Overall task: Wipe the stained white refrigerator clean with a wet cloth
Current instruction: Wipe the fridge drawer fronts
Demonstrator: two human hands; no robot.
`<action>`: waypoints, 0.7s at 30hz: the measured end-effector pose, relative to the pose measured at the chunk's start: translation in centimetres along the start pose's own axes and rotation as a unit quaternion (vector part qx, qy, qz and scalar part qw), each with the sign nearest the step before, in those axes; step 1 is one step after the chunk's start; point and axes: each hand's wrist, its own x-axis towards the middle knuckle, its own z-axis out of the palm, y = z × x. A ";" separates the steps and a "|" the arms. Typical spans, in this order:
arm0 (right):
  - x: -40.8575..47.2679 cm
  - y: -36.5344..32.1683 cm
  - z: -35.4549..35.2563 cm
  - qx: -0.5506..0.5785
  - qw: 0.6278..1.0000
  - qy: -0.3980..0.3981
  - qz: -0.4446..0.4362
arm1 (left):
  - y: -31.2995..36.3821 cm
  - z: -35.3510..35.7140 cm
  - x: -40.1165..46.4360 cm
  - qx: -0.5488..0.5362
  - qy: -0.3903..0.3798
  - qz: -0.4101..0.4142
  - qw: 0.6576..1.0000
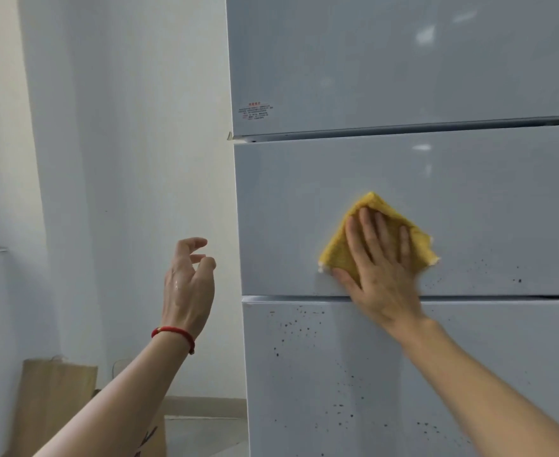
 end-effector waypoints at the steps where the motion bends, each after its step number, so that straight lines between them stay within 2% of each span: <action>1: 0.6 -2.5 0.6 0.006 1.000 0.006 -0.019 | -0.1 0.1 -0.1 0.005 0.004 0.000 1.000; 4: 3.1 -9.5 2.1 0.030 0.992 0.017 -0.122 | 0.1 0.8 -0.6 0.027 0.009 0.019 0.999; 6: 4.4 -12.9 2.5 0.045 0.987 0.013 -0.151 | 0.5 1.3 -0.8 0.055 0.019 0.031 0.998; 9: 4.8 -14.0 2.6 0.057 0.979 0.006 -0.196 | 1.2 2.8 -0.7 0.091 0.041 0.075 0.992; 12: 3.3 -9.8 2.2 0.081 0.963 -0.003 -0.256 | 2.1 4.6 -0.4 0.105 0.062 0.121 0.985; 14: 1.6 -5.3 1.4 0.082 0.963 -0.001 -0.258 | 2.7 5.9 -0.5 0.113 0.077 0.128 0.982; 18: -2.7 5.5 -1.0 0.056 0.977 -0.019 -0.203 | 3.4 7.9 -1.1 0.108 0.089 0.140 0.980; 21: -5.6 12.7 -3.0 0.040 0.988 -0.059 -0.136 | 3.4 8.6 -1.6 0.134 0.072 0.196 0.969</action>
